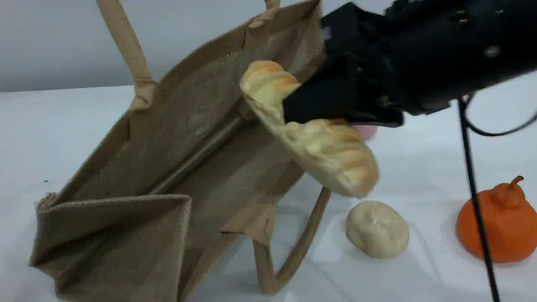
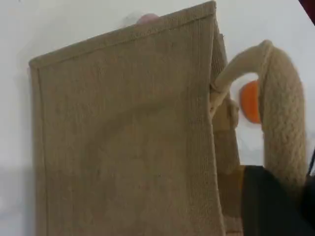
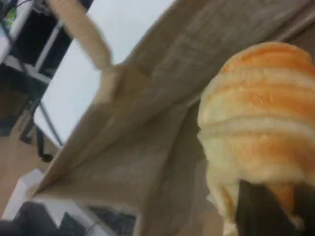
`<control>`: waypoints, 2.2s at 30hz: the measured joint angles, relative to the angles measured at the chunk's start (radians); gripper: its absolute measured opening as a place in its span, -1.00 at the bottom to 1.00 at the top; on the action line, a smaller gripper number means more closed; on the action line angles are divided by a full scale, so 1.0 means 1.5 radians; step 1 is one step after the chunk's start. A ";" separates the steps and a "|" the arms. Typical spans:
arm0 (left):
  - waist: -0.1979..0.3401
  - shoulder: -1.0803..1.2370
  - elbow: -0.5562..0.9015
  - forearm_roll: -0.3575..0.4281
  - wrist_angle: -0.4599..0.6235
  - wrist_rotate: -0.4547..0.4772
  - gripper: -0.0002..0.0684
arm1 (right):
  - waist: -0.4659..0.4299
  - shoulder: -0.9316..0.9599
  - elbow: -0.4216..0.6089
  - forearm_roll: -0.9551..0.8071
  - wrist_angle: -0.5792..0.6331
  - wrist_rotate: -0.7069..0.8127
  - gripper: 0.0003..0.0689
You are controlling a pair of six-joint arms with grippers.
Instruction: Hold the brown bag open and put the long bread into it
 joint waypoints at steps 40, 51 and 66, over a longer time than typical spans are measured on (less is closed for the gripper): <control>0.000 0.000 0.000 -0.004 -0.001 -0.002 -0.74 | 0.086 0.250 -0.268 0.000 -0.244 0.174 -0.81; 0.000 0.000 0.000 -0.004 -0.001 -0.002 -0.74 | 0.086 0.263 -0.338 -0.003 -0.125 0.092 0.06; 0.000 0.000 0.000 0.000 0.000 -0.002 -0.74 | 0.049 0.169 -0.340 -0.202 -0.075 0.213 0.36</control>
